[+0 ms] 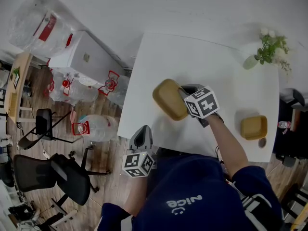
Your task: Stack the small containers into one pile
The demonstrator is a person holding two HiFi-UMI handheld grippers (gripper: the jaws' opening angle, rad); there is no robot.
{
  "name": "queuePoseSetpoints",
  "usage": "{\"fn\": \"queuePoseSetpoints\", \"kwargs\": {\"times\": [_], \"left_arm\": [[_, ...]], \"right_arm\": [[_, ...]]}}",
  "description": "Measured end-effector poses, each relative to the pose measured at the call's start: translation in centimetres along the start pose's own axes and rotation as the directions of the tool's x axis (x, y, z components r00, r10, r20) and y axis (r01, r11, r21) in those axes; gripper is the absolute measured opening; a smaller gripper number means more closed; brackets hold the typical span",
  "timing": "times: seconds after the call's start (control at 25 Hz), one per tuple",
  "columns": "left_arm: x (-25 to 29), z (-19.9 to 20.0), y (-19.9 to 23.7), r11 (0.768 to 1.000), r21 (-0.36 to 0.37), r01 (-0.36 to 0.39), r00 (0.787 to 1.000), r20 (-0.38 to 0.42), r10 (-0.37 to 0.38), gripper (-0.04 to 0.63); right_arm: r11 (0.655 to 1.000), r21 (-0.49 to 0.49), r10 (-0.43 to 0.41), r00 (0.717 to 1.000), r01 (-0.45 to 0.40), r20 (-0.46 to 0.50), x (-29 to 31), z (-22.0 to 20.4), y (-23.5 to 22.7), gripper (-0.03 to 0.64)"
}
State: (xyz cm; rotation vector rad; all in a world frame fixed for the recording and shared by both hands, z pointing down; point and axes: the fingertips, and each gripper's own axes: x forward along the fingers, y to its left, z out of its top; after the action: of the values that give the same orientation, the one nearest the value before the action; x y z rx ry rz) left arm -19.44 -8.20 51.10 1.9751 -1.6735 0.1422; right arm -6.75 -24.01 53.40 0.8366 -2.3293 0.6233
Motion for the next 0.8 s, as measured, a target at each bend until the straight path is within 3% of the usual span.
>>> {"fn": "queuePoseSetpoints", "kwargs": {"times": [0.8], "left_arm": [[0.3, -0.2, -0.5, 1.0, 0.013, -0.001, 1.0, -0.016, 0.001, 0.018]], "right_arm": [[0.999, -0.003, 0.05, 0.997, -0.051, -0.059, 1.2, -1.8, -0.3, 0.06]]}}
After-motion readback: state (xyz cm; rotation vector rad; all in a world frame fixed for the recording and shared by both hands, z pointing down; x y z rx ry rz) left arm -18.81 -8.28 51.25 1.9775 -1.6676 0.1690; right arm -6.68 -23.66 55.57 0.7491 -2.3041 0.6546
